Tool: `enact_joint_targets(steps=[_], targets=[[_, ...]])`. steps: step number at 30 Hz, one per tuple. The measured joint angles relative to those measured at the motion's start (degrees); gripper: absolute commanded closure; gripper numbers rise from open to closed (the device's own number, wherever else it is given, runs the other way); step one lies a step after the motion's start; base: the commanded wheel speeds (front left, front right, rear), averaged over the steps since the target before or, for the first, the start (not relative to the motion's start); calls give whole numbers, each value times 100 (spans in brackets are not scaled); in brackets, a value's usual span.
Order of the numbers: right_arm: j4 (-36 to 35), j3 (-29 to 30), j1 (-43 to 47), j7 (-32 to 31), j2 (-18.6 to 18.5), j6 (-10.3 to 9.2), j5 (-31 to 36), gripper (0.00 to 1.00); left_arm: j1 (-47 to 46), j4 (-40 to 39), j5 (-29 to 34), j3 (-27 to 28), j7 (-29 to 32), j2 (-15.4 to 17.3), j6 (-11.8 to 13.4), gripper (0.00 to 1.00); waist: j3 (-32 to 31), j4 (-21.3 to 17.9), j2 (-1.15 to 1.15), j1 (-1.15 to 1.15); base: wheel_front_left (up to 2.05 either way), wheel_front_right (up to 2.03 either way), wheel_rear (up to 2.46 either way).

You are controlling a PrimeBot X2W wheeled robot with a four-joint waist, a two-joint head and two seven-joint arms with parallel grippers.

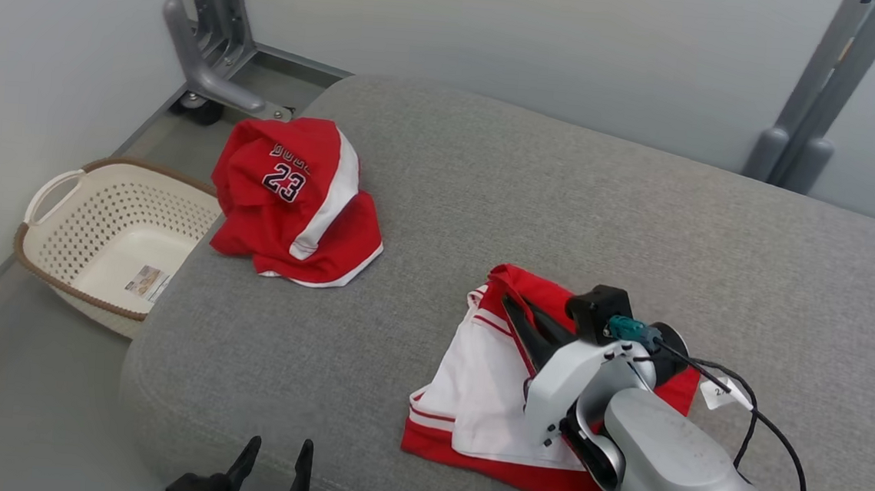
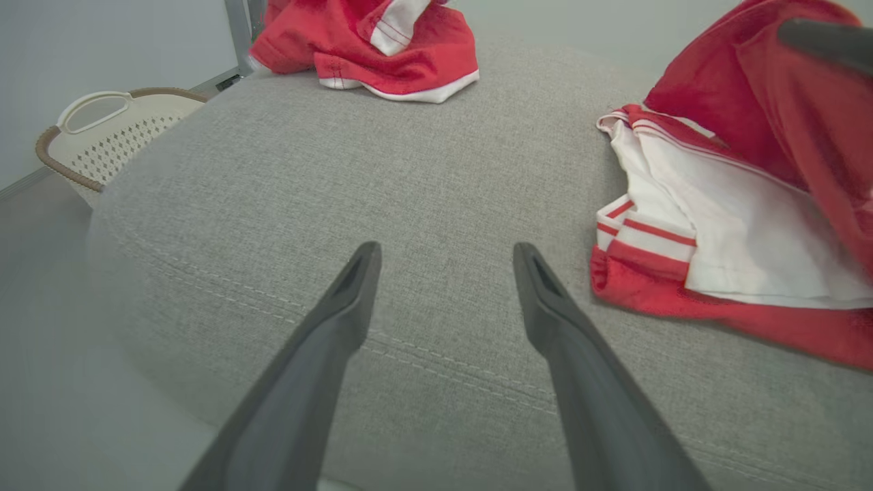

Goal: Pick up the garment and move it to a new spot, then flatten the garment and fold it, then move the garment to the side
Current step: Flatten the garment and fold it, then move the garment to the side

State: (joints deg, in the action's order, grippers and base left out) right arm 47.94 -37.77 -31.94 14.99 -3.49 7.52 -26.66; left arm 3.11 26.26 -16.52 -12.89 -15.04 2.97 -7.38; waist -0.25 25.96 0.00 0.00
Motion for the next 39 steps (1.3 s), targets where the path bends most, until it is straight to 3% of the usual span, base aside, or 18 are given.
enact_joint_targets(steps=[3, 4, 5, 10, 14, 21, 32, 39], targets=[[156, 19, -226, 4, 57, 0, 8, 100, 1, -77, 0, 93, 0, 0, 0, 0, 96, 218, 0, 0, 0, 0, 0], [202, 40, -253, 4, 63, 0, 2, 29, 3, -93, 0, 110, 0, 0, 0, 0, 134, 250, 0, 0, 0, 0, 0], [261, 66, -271, 4, 63, 0, -23, 0, 5, -105, 1, 129, 1, 0, 0, 0, 169, 277, 0, 0, 0, 0, 0], [296, 146, -270, 4, 59, 0, -98, 0, 31, -124, 2, 169, 1, -2, 0, 0, 251, 352, 0, 0, 0, 0, 0], [-176, 307, -106, 5, 60, 0, -183, 0, 40, -63, 9, 59, 1, -2, 0, 0, 176, 305, 0, 0, 0, 0, 0], [-879, 1268, 449, 5, -169, 0, -21, 0, 37, -41, 10, 40, 0, -8, 0, 0, 15, -7, 0, 0, 0, 0, 0], [-740, 2007, 1417, 5, -458, 0, 149, 0, 44, -70, 9, 120, 0, -9, 0, 0, -124, -743, 0, 0, 0, 0, 0], [-584, 2039, 1648, 5, -379, -1, 110, 0, 44, -67, 31, 108, 1, -9, 0, 0, -130, -872, 0, 0, 0, 0, 0]])
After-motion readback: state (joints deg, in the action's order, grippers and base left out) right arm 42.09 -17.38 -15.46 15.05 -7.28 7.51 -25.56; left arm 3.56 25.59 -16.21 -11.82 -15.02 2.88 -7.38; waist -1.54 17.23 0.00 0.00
